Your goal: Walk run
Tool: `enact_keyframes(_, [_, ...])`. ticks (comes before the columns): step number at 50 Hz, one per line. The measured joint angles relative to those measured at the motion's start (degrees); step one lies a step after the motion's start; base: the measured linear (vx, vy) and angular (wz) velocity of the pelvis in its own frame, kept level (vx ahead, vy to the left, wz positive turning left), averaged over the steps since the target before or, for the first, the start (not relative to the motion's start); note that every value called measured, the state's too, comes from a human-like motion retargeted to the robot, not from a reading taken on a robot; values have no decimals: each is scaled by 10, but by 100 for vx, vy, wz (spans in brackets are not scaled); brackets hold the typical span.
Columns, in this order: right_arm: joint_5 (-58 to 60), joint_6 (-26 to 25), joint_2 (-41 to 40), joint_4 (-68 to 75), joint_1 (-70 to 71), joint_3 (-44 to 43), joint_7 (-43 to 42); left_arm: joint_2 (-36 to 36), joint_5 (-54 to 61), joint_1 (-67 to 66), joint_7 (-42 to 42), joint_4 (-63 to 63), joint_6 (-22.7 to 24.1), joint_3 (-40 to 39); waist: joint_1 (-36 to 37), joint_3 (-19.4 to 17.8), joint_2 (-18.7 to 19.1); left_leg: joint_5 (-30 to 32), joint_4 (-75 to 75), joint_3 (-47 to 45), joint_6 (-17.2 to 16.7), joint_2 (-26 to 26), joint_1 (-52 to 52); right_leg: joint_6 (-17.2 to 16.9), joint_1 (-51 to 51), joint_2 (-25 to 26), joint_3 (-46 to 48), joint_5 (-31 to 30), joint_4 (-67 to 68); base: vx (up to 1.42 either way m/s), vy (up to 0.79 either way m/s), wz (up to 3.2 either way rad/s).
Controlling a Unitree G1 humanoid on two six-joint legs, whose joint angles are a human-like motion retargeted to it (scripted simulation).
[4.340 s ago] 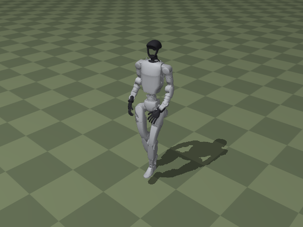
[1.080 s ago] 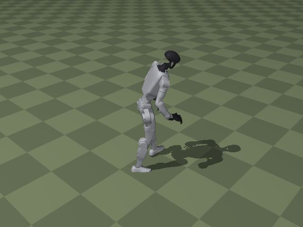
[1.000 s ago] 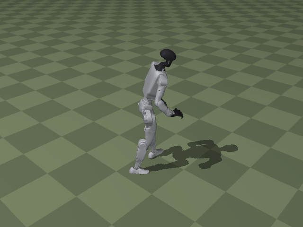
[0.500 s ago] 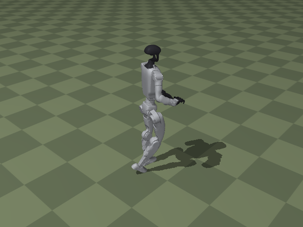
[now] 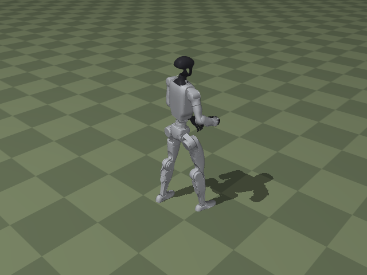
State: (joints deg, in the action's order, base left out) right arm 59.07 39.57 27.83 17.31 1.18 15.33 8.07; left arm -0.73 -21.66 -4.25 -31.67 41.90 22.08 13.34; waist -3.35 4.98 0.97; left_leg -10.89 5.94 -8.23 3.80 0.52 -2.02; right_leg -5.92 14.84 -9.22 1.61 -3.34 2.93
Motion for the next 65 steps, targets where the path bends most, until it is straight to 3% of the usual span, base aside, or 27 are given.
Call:
enact_keyframes(2, [-16,-10,-12,8,-6,-13,29,-3,6,-8,-8,6,6,-11,-2,11,-2,4,6,4,-8,-5,-3,11,-10,-9,88,-2,-4,40,-47,27])
enact_keyframes(4, [-33,-17,-27,20,-19,-33,39,-2,11,-18,-11,14,7,-26,-1,23,3,23,14,10,-19,-19,-3,28,-18,19,28,17,-5,35,-39,15])
enact_keyframes(7, [-69,-31,-57,59,-40,-82,26,8,20,-29,-5,26,5,-47,-6,32,12,74,34,28,-42,-40,5,47,-21,39,14,27,1,34,-38,32])
enact_keyframes(10, [-111,-43,-94,122,-54,-143,-14,17,35,-34,15,32,0,-58,-6,38,13,134,59,32,-59,-54,17,78,-30,49,47,32,-5,25,-31,18])
enact_keyframes(15, [-165,-60,-173,257,-70,-258,-125,20,37,-44,54,33,-5,-80,-7,50,-10,233,158,39,-78,-68,60,102,-52,55,41,48,-16,32,-45,25])
enact_keyframes(18, [-213,-74,-195,344,-59,-301,-169,33,42,-46,99,21,-11,-91,-14,46,-21,291,277,23,-75,-72,122,115,-62,56,39,58,-21,23,-37,21])
enact_keyframes(20, [-247,-91,-205,388,-58,-324,-173,45,49,-49,122,10,-16,-102,-19,44,-28,308,357,-1,-41,-79,165,119,-70,56,40,65,-23,17,-28,14])
enact_keyframes(23, [-296,-115,-213,450,-55,-354,-153,68,65,-52,142,4,-18,-124,-20,43,-32,246,423,-67,-11,-106,207,125,-76,60,47,73,-23,27,-28,0])
enact_keyframes(28, [-353,-148,-224,511,-59,-382,-106,97,116,-67,159,-14,-10,-147,2,44,-31,163,375,-83,-48,-43,263,135,-85,73,28,83,-25,23,-14,-44])
enact_keyframes(30, [-370,-152,-230,518,-63,-387,-97,99,135,-72,166,-23,-7,-152,9,44,-28,141,323,-94,-48,-33,282,141,-91,82,25,90,-25,32,-15,-31])
enact_keyframes(37, [-382,-158,-232,520,-65,-368,-90,93,175,-79,187,-55,-20,-155,52,30,-15,146,91,-94,17,-12,334,170,-124,124,-2,116,-23,40,-8,-47])
enact_keyframes(40, [-367,-158,-229,513,-52,-356,-84,87,169,-82,195,-77,-25,-161,62,23,-17,159,14,-124,27,-15,346,183,-140,132,-9,129,-21,54,-8,-47])
enact_keyframes(47, [-304,-166,-236,507,-16,-353,-121,88,150,-81,202,-111,-28,-203,41,29,-37,129,-34,-171,71,-22,343,208,-170,133,7,145,3,62,-6,-9])
enact_keyframes(51, [-280,-183,-242,525,-24,-358,-168,92,169,-75,184,-103,-31,-215,33,40,-50,169,-26,-174,88,-5,312,186,-190,129,40,86,39,71,-3,24])
enact_keyframes(55, [-259,-209,-243,563,-48,-370,-193,89,200,-59,173,-81,-39,-211,33,41,-67,140,-19,-118,78,18,278,124,-189,115,40,-92,120,82,-2,49])
enact_keyframes(57, [-255,-220,-237,590,-57,-372,-200,79,208,-50,173,-78,-41,-197,22,38,-52,121,-17,-103,77,9,252,99,-162,134,48,-183,193,91,-8,102])
enact_keyframes(60, [-226,-239,-222,627,-69,-369,-212,68,204,-40,182,-80,-40,-181,26,42,-30,90,-15,-97,75,-10,220,67,-104,142,81,-265,321,76,-8,35])
enact_keyframes(62, [-194,-264,-211,643,-75,-373,-220,64,201,-23,186,-73,-46,-182,25,41,-19,73,-11,-86,72,-13,206,29,-62,156,54,-185,373,55,-4,21])
enact_keyframes(65, [-171,-290,-200,669,-87,-380,-241,60,203,-2,202,-65,-62,-173,15,36,-1,56,-14,-80,66,-16,175,14,0,162,27,-91,407,68,-5,58])
